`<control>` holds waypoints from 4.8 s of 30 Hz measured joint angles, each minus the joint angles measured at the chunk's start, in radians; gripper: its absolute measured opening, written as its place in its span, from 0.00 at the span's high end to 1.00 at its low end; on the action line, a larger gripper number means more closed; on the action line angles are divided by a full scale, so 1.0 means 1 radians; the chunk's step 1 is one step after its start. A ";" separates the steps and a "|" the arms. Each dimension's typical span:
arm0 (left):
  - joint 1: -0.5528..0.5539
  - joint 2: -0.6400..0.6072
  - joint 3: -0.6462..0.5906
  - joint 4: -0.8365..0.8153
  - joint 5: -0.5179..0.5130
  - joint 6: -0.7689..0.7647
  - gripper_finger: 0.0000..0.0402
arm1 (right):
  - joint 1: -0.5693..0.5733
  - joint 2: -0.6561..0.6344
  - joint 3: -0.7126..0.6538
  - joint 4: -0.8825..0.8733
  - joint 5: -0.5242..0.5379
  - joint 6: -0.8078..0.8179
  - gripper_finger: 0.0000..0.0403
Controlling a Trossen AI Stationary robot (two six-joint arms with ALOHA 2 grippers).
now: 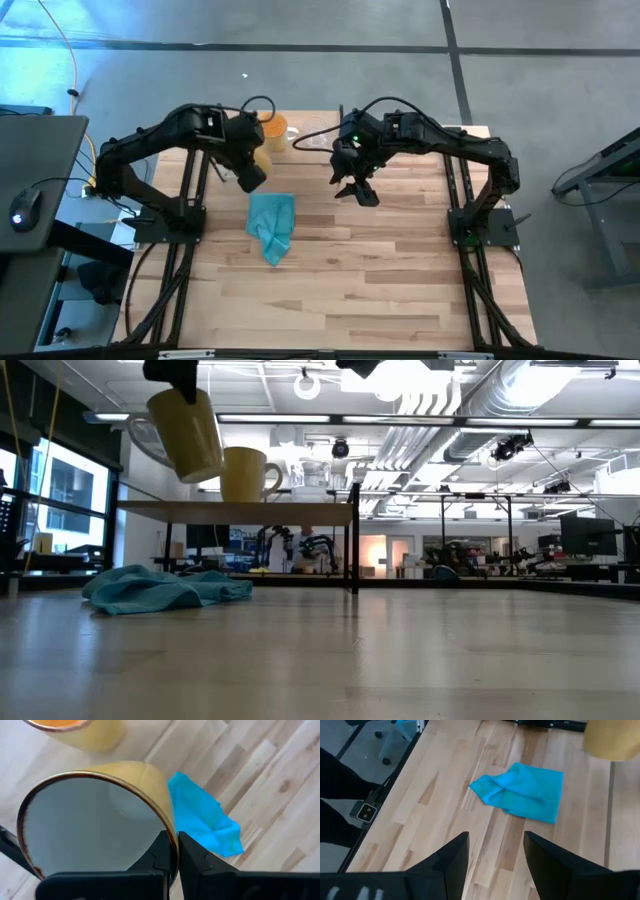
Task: Stack small to large cups/mugs on shelf
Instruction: Put the white mug on the shelf
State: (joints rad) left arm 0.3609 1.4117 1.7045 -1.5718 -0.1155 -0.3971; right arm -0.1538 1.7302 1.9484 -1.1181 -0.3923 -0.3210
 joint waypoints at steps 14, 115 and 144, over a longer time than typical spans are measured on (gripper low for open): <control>0.098 0.000 0.004 0.000 -0.009 0.077 1.00 | -0.009 0.001 0.000 -0.012 -0.002 -0.017 0.55; 0.427 0.087 0.004 0.001 0.018 0.341 1.00 | -0.017 0.002 0.001 -0.014 -0.019 -0.001 0.55; 0.426 0.135 0.118 0.001 0.002 0.376 0.98 | -0.017 0.002 0.001 -0.001 -0.029 -0.017 0.55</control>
State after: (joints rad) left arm 0.7864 1.5467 1.8228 -1.5710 -0.1139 -0.0216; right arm -0.1705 1.7321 1.9492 -1.1193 -0.4210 -0.3382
